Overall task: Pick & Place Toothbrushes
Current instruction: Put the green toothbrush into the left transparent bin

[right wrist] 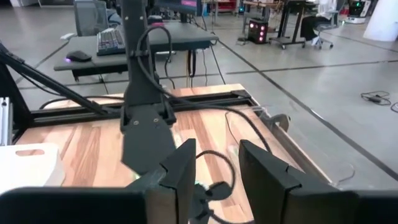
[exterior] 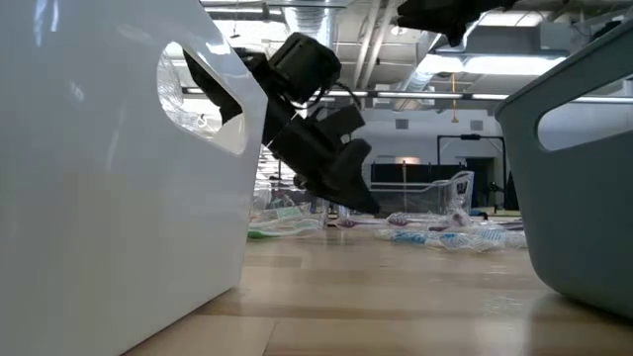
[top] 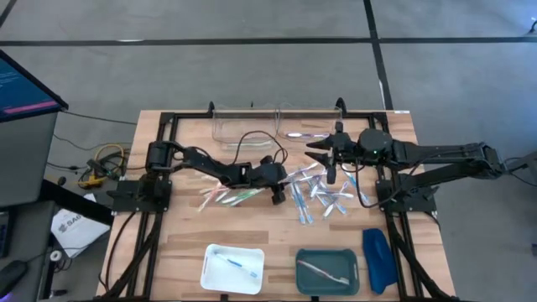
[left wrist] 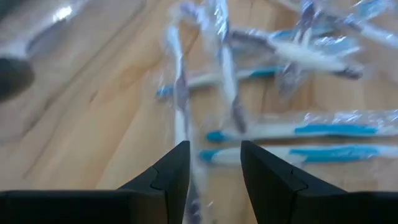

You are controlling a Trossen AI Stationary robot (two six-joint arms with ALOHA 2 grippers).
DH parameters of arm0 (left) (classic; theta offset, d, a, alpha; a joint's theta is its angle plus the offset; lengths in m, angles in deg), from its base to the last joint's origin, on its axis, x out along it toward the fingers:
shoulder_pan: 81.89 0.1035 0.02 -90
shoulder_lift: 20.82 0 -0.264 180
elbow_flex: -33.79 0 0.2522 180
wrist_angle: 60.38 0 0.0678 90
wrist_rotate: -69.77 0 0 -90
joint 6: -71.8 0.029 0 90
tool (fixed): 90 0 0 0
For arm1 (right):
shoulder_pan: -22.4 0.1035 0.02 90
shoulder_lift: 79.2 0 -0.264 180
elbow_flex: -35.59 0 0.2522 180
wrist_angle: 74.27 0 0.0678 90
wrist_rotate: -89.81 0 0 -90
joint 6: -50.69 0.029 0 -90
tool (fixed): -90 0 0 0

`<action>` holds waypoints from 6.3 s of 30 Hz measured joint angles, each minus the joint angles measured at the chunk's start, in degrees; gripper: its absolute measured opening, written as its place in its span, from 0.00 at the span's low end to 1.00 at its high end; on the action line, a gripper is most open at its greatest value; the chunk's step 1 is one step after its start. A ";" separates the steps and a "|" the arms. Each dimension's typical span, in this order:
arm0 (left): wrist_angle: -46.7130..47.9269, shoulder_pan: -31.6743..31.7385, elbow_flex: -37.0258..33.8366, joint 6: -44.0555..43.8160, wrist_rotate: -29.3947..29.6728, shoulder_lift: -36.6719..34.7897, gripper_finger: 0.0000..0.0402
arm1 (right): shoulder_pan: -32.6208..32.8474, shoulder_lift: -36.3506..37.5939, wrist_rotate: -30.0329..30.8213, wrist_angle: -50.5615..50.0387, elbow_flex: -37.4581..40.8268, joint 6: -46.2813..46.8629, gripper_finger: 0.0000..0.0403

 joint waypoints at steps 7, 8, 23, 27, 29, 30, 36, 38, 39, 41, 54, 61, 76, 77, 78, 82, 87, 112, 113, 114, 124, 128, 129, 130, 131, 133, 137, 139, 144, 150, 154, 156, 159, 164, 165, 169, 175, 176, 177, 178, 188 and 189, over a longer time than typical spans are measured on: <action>2.74 1.20 0.00 -2.24 -1.45 0.00 0.34 | -0.04 0.00 -0.07 -0.14 0.00 0.00 0.29; 3.02 1.20 0.00 -2.25 -1.44 0.00 0.34 | -0.04 0.00 -0.07 -0.16 0.00 0.00 0.29; 4.40 1.03 -0.02 -2.29 -1.39 0.00 0.34 | -0.02 0.00 -0.04 -0.13 0.00 0.00 0.29; 5.65 1.03 -0.02 -2.29 -1.39 0.00 0.34 | -0.02 0.00 -0.02 -0.13 0.00 0.00 0.29; 6.66 1.15 -0.04 -2.29 -1.37 0.00 0.34 | -0.02 0.00 -0.02 -0.13 0.00 0.00 0.29; 7.16 1.20 -0.04 -2.29 -1.37 0.00 0.34 | -0.02 0.00 -0.02 -0.13 0.00 0.00 0.29; 7.75 1.20 -0.04 -2.25 -1.33 0.00 0.34 | 0.00 0.00 0.00 -0.13 -0.02 0.00 0.29; 7.75 1.20 -0.04 -2.20 -1.31 0.00 0.34 | 0.00 0.00 0.00 -0.13 -0.02 0.00 0.29; 7.75 1.18 -0.04 -2.20 -1.28 0.00 0.34 | 0.00 0.00 0.00 -0.13 -0.02 0.00 0.29; 7.85 1.11 -0.08 -2.17 -1.01 -0.31 0.34 | 0.00 0.00 0.00 -0.13 -0.02 0.00 0.29; 12.86 0.55 -0.03 -2.09 -0.84 -7.99 0.34 | 0.00 -0.02 0.05 -1.05 -0.04 -0.02 0.29; 27.53 -1.38 -0.05 -3.54 -0.83 -18.37 0.34 | 0.00 -0.02 0.07 -1.40 -0.04 -0.02 0.29; 44.76 -10.37 -4.93 -9.75 -3.42 -24.33 0.34 | -0.02 -0.02 0.06 -1.12 -0.04 0.39 0.29; 44.44 -10.43 -6.14 -9.79 -3.33 -24.33 0.34 | -0.02 -0.02 0.04 -1.17 -0.04 0.41 0.29; 44.10 -10.45 -7.50 -9.78 -2.90 -24.37 0.34 | 0.00 -0.02 0.04 -1.20 -0.04 0.42 0.29; 44.19 -10.45 -12.04 -9.79 -1.02 -24.33 0.34 | 0.00 -0.02 0.04 -1.22 -0.04 0.42 0.29; 42.31 -10.08 -14.83 -9.79 0.41 -24.33 0.34 | 0.00 -0.02 0.04 -1.22 -0.04 0.42 0.29; 37.15 -6.54 -16.92 -9.63 -1.37 -24.33 0.11 | -0.02 -0.02 0.04 -1.06 -0.04 0.46 0.29; 37.15 -6.55 -16.92 -9.62 -1.37 -24.33 0.08 | -0.02 -0.02 0.04 -1.06 -0.04 0.46 0.29; 37.15 -6.68 -16.92 -9.63 -1.39 -24.33 0.05 | -0.02 -0.02 0.03 -1.07 -0.04 0.46 0.29; 37.17 -7.02 -16.70 -9.43 -5.92 -24.33 0.00 | -0.02 -0.02 0.04 -1.20 -0.04 0.44 0.29; 37.73 -7.02 -15.99 -9.26 -5.78 -24.33 0.00 | -0.02 -0.02 0.04 -1.20 -0.04 0.45 0.29; 37.94 -7.02 -15.46 -9.22 -5.41 -24.33 0.00 | -0.02 -0.02 0.04 -1.20 -0.04 0.44 0.29; 38.25 -7.04 -14.82 -9.13 -5.08 -24.33 0.00 | -0.02 -0.02 0.04 -1.20 -0.04 0.44 0.29; 38.70 -7.04 -14.12 -9.11 -4.70 -24.33 0.00 | -0.02 -0.02 0.04 -1.20 -0.04 0.44 0.29; 39.81 -7.03 -12.99 -8.33 -3.89 -24.79 0.00 | -0.02 -0.02 0.04 -1.22 -0.04 0.44 0.29; 41.28 -7.02 -10.41 -5.45 -1.37 -25.60 0.00 | -0.02 -0.02 0.04 -1.31 -0.04 0.44 0.29; 41.66 -7.02 -8.69 -2.90 0.45 -26.13 0.00 | -0.02 -0.02 0.04 -1.48 -0.04 0.44 0.29; 42.08 -5.10 -5.14 6.25 7.19 -30.79 0.00 | -0.02 -0.02 0.04 -1.50 -0.02 0.44 0.29; 40.62 7.27 -1.11 14.40 8.86 -38.22 0.00 | -0.02 0.00 0.04 -1.47 -0.02 0.44 0.29; 40.31 20.12 0.45 18.94 0.94 -40.00 0.00 | -0.01 0.00 0.04 -1.33 -0.02 0.44 0.29; 40.06 26.29 1.03 20.66 -4.21 -39.31 0.00 | -0.03 0.00 0.04 -1.29 -0.02 0.43 0.29; 40.14 33.64 1.49 23.94 -10.07 -36.72 0.00 | -0.05 0.00 0.04 -1.34 -0.02 0.20 0.29; 40.16 39.34 3.26 31.55 -17.07 -29.54 0.00 | -0.83 0.00 0.04 -1.42 -0.02 -0.02 0.29; 40.06 39.64 3.70 32.80 -17.91 -27.99 0.00 | -1.05 -0.02 0.04 -1.42 -0.02 -0.02 0.29; 41.15 39.43 5.27 38.89 -19.06 -22.60 0.00 | -1.60 0.00 0.04 -1.60 -0.02 -0.02 0.29; 45.55 39.06 9.20 41.31 -14.92 -16.67 0.00 | -1.64 0.00 0.04 -2.52 -0.02 -0.04 0.29; 45.98 39.08 9.66 41.11 -14.85 -16.14 0.00 | -1.64 0.00 0.04 -2.52 -0.02 -0.07 0.29; 45.80 39.08 10.06 40.67 -14.94 -15.60 0.00 | -1.66 0.00 0.06 -2.52 -0.02 -0.07 0.29; 46.11 39.10 10.31 40.03 -14.92 -15.19 0.00 | -1.66 -0.01 0.04 -2.54 -0.02 -0.08 0.29; 51.32 39.47 12.28 37.85 -14.74 -13.42 0.00 | -1.92 0.00 0.06 -2.71 -0.02 -0.07 0.29; 51.28 39.44 12.28 37.78 -14.67 -13.42 0.01 | -1.90 -0.01 0.07 -2.71 -0.02 -0.06 0.29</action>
